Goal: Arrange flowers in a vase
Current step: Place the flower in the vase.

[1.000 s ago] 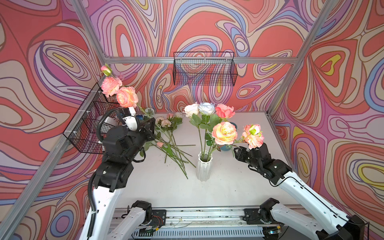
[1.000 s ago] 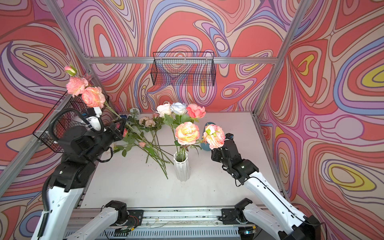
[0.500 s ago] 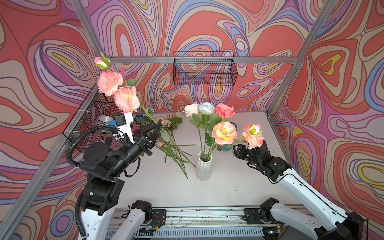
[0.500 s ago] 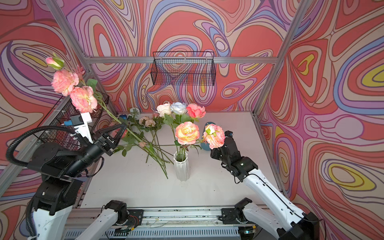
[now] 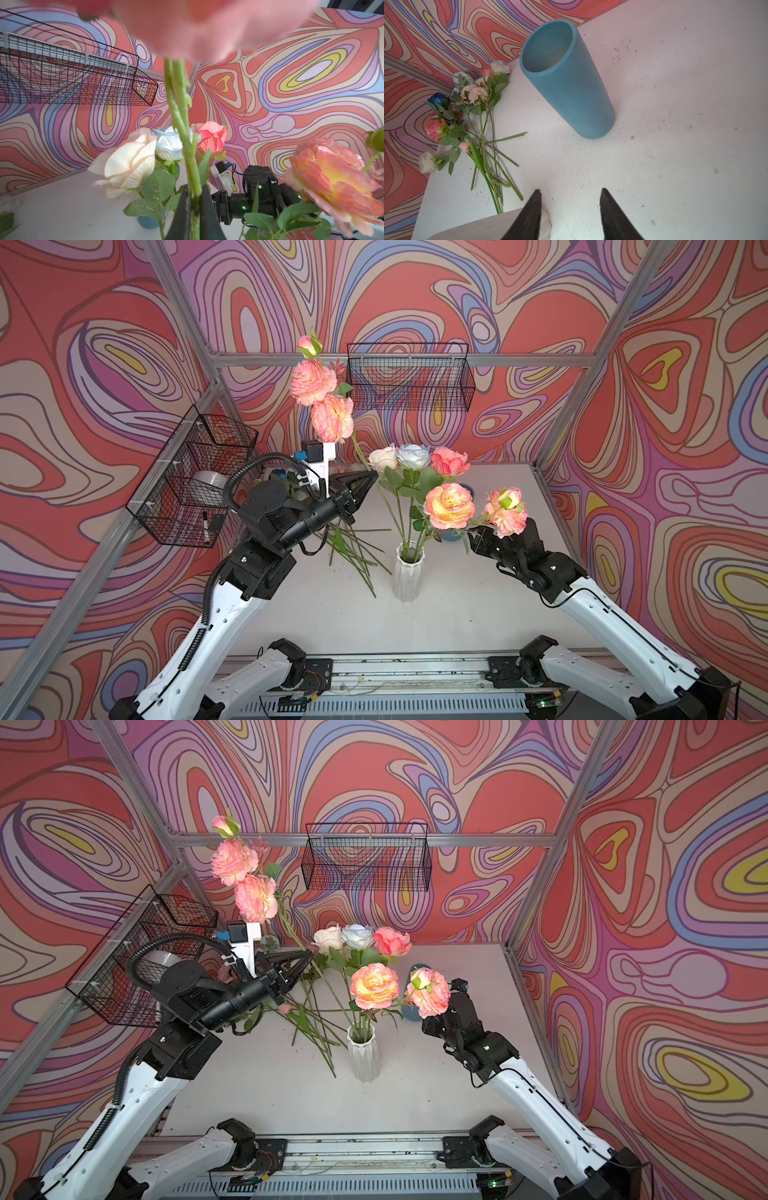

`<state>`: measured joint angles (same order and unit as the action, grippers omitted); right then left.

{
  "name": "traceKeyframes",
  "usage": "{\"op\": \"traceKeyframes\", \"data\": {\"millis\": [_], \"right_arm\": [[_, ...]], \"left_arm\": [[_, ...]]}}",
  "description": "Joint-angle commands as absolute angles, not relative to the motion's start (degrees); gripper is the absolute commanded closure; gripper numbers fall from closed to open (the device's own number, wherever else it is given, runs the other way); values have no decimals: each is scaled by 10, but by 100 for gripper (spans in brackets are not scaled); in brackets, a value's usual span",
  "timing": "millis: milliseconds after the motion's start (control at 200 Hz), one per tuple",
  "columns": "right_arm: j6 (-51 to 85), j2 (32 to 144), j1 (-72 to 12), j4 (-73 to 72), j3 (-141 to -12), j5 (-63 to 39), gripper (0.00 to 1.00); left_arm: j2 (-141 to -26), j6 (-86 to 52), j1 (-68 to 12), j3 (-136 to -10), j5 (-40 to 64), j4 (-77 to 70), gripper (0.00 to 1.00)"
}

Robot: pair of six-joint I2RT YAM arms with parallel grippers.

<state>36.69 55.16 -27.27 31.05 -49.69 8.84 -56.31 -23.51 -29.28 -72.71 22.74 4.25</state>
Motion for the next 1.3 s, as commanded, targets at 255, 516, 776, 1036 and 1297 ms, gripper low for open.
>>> {"op": "traceKeyframes", "data": {"millis": [255, 516, 776, 1036, 1297], "right_arm": [[360, 536, -269, 311, -499, 95, 53], [355, 527, -269, 316, -497, 98, 52], [356, 523, -269, 318, -497, 97, 37], [354, 523, -269, 316, -495, 94, 36], [351, 519, -269, 307, -493, 87, 41]], "left_arm": [[-598, -116, -388, -706, 99, 39, 100], [-583, -109, -443, -669, 48, 63, 41], [-481, -142, -444, -647, 24, 99, 28], [-362, -208, -442, -504, -184, 145, 24], [-443, -424, -152, -396, 73, 131, 29]]}}
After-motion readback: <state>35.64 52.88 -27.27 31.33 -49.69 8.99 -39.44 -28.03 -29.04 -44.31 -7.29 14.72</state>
